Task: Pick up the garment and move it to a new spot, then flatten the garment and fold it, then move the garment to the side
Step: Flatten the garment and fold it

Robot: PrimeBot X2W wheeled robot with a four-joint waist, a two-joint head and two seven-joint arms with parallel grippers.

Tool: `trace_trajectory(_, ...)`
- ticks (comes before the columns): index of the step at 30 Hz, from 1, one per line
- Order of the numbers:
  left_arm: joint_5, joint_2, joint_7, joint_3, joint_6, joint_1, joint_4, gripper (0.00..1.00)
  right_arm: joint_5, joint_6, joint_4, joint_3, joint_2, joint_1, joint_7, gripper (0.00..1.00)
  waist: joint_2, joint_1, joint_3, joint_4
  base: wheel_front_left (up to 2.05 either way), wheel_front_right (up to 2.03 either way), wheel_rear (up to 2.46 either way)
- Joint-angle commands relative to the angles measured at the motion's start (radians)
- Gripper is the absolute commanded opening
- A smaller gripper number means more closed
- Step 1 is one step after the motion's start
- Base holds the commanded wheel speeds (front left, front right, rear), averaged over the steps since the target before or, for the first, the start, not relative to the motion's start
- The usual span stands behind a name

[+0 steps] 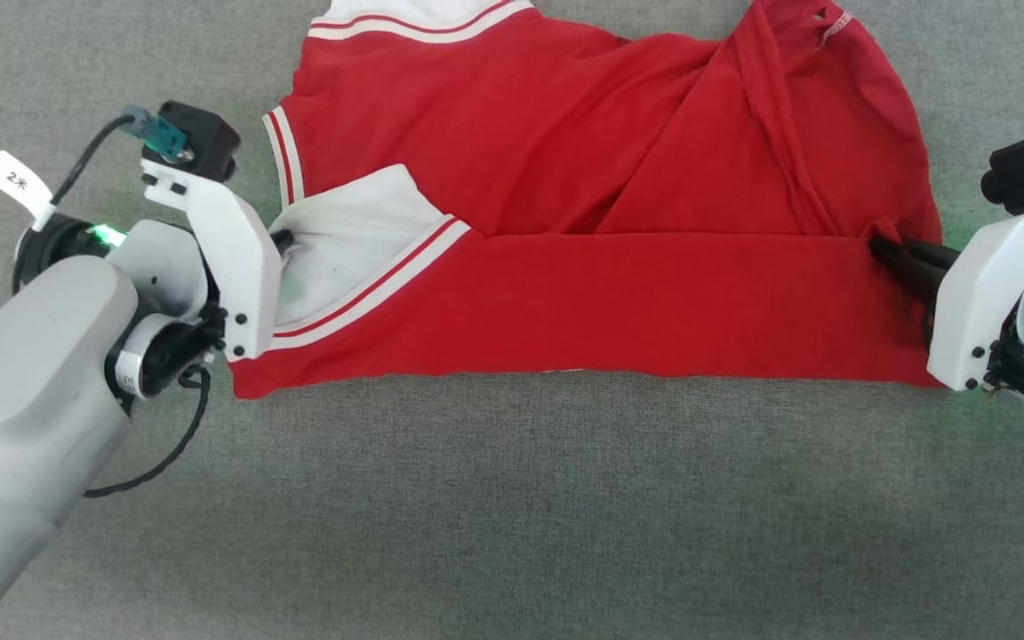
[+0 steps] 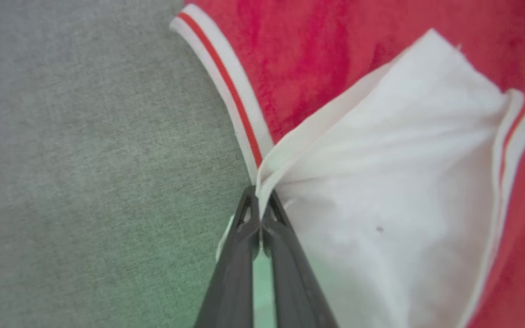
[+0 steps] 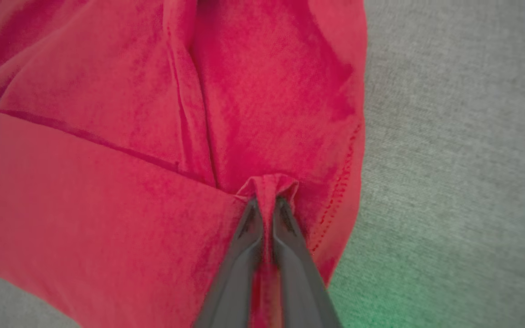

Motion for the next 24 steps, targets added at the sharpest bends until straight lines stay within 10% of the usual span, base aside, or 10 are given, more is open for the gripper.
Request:
trace_trajectory(1,-0.013,0.000,-0.002,0.003,-0.002,-0.010,0.025,0.56,0.004,0.000,0.008,0.006,-0.007,0.000,-0.012,1.00,0.0000,0.0000,-0.009,0.000,0.00,0.00,0.00)
trace_trajectory(2,0.002,0.006,-0.009,0.000,-0.008,-0.015,0.024,0.97,0.007,0.000,0.009,-0.002,-0.006,0.006,-0.013,1.00,0.0000,0.0000,-0.014,-0.001,0.00,0.00,0.00)
trace_trajectory(3,0.005,0.011,-0.017,0.003,-0.007,-0.019,0.021,1.00,0.012,0.000,0.002,-0.007,-0.003,0.013,-0.017,1.00,0.0000,0.0000,-0.020,-0.002,0.00,0.00,0.00)
trace_trajectory(13,-0.035,0.130,0.015,0.040,0.090,0.056,-0.162,1.00,-0.037,0.000,-0.133,-0.160,0.049,0.109,-0.170,1.00,0.0000,0.0000,-0.075,-0.003,0.00,0.00,0.00)
trace_trajectory(24,-0.116,0.284,0.133,0.036,0.334,0.246,-0.547,1.00,-0.130,0.000,-0.307,-0.309,0.199,0.250,-0.321,1.00,0.0000,0.0000,-0.096,-0.034,0.00,0.00,0.00)
